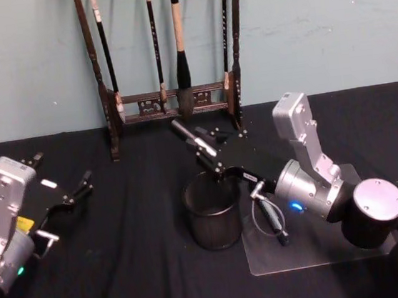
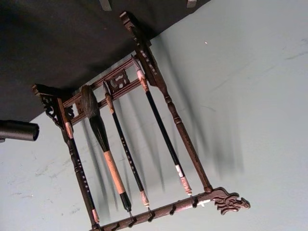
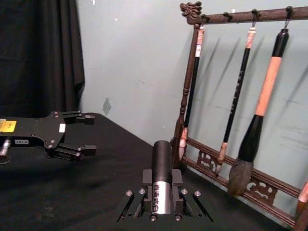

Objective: Pick up the water-based marker from the table and place it into the pen holder.

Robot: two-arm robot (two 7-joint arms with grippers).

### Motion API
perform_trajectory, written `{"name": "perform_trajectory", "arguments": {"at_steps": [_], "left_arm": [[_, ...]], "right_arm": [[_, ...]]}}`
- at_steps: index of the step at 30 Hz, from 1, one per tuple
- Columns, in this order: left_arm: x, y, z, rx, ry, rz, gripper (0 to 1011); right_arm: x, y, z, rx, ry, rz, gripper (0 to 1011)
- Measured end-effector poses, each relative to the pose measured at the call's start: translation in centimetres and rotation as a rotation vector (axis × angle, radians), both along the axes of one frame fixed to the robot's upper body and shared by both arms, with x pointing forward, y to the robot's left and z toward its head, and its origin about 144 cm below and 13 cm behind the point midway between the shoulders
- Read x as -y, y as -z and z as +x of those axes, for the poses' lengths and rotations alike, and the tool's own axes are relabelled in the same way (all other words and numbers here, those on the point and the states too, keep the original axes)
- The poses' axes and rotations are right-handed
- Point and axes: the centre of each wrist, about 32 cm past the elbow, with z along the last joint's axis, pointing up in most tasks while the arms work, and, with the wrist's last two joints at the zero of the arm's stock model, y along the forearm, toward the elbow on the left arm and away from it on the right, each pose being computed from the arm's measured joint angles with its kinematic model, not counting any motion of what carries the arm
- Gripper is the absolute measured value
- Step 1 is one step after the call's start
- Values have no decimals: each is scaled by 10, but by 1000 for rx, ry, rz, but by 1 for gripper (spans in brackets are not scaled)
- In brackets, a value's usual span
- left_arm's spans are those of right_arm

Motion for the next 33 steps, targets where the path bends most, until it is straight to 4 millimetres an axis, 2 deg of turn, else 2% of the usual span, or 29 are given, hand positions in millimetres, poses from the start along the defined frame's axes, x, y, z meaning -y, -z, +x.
{"name": "perform_trajectory", "arguments": {"at_steps": [20, 33], "left_arm": [[0, 0, 0, 0, 0, 0, 1009], [0, 0, 0, 0, 0, 0, 1009]], "right_arm": [[-12, 1, 6, 0, -49, -26, 237], [-13, -1, 4, 0, -68, -35, 237]]}}
